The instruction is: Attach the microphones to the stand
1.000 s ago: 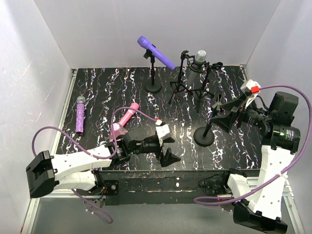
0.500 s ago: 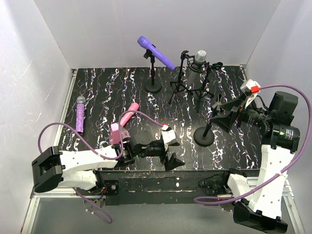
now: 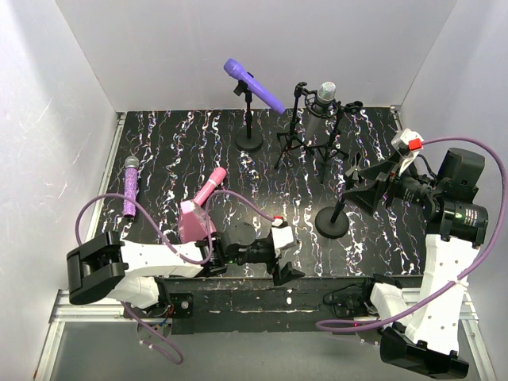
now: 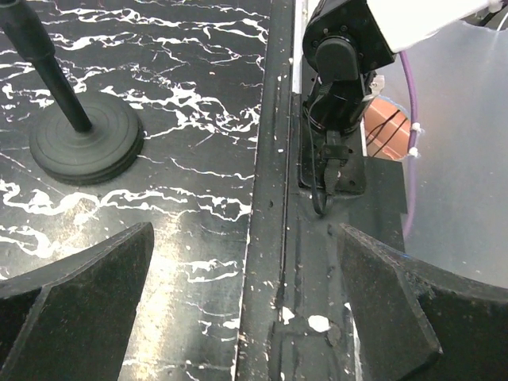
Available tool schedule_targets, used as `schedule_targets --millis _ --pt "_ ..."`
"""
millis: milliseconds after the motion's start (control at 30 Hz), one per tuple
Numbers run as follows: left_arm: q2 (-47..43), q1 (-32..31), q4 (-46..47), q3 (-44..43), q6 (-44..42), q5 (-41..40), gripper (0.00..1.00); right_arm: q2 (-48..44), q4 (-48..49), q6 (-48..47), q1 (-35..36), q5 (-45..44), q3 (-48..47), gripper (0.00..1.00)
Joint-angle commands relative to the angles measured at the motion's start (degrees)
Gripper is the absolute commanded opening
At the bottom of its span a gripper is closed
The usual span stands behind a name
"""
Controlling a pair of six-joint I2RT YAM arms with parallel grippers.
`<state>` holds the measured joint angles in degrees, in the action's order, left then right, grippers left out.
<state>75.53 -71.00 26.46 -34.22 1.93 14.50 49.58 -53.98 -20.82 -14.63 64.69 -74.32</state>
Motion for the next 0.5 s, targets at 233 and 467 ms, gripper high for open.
schedule_targets --millis 233,467 --pt "5.59 -1.77 7.47 -0.32 -4.57 -2.46 0.98 -0.19 1.33 -0.01 -0.31 1.41 0.32 0.91" --pt "6.39 -2.12 7.91 -0.24 -4.66 -3.69 0.98 -0.19 1.33 -0.19 -0.31 1.50 0.50 0.91"
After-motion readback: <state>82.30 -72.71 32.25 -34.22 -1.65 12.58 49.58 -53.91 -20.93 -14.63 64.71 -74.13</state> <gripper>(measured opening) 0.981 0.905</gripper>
